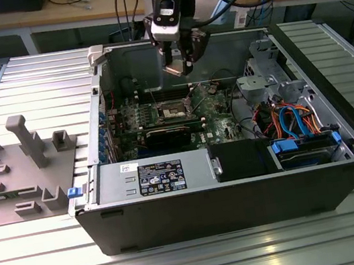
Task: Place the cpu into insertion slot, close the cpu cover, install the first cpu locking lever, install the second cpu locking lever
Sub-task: 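Place the cpu into insertion slot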
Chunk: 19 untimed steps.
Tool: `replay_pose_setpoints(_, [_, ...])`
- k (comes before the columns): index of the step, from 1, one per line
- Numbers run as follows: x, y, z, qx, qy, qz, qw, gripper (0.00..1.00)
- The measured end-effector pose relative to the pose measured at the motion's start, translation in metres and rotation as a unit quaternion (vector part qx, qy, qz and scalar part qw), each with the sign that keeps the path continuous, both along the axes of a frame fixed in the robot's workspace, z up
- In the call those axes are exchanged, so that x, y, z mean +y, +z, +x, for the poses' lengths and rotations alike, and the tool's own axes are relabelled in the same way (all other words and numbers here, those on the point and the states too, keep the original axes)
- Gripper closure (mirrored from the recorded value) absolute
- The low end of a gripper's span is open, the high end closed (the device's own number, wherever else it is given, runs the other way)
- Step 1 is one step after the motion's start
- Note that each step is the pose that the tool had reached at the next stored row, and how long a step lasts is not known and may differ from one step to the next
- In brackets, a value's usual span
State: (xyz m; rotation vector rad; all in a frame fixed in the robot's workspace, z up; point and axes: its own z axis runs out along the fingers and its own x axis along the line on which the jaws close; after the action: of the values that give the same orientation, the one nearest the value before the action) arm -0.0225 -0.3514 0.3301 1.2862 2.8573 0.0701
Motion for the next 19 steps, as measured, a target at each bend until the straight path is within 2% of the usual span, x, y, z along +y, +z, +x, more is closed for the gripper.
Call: replay_pose_setpoints(19, [0.0,-0.0004,0.0,0.0,-0.036,0.0,0.9994,0.45])
